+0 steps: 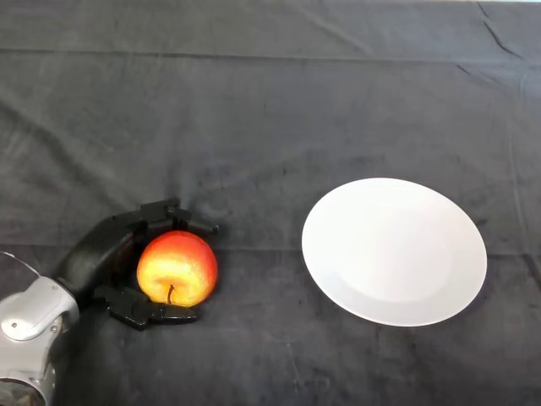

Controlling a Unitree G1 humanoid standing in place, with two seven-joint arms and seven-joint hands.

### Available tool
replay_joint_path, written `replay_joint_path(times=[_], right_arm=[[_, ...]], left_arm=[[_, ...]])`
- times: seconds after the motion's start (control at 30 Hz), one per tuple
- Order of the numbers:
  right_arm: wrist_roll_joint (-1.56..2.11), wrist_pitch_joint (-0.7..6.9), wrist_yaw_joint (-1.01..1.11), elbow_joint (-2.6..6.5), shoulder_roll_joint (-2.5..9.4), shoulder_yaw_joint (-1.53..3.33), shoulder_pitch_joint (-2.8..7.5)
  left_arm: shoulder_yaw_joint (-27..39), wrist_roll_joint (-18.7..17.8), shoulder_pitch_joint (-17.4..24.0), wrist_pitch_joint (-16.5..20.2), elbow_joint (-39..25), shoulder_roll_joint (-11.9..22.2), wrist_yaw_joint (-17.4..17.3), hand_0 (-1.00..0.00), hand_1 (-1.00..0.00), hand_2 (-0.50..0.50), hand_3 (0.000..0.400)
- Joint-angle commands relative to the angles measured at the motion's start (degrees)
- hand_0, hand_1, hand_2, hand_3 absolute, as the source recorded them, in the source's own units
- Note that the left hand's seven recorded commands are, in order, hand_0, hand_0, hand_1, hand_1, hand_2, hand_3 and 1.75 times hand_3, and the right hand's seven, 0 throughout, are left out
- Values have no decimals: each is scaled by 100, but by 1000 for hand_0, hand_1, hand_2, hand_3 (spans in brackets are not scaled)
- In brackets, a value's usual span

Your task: Move the apple to the plate

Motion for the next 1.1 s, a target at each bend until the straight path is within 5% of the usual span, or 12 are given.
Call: replay_joint_path(times=[0.03, 0.83, 1.1], right_arm=[[4, -8, -31, -27, -88, -83, 0], [4, -10, -28, -20, -91, -84, -2], [4, -10, -27, -18, -92, -84, -3]], left_arm=[[-212, 101, -435, 44, -18, -82, -44, -1000, -412, -294, 400], [-702, 507, -1124, -28, 5, -550, 384, -1000, -490, -255, 400], [-886, 649, -1434, 115, 33, -681, 574, -1000, -663, -169, 400]])
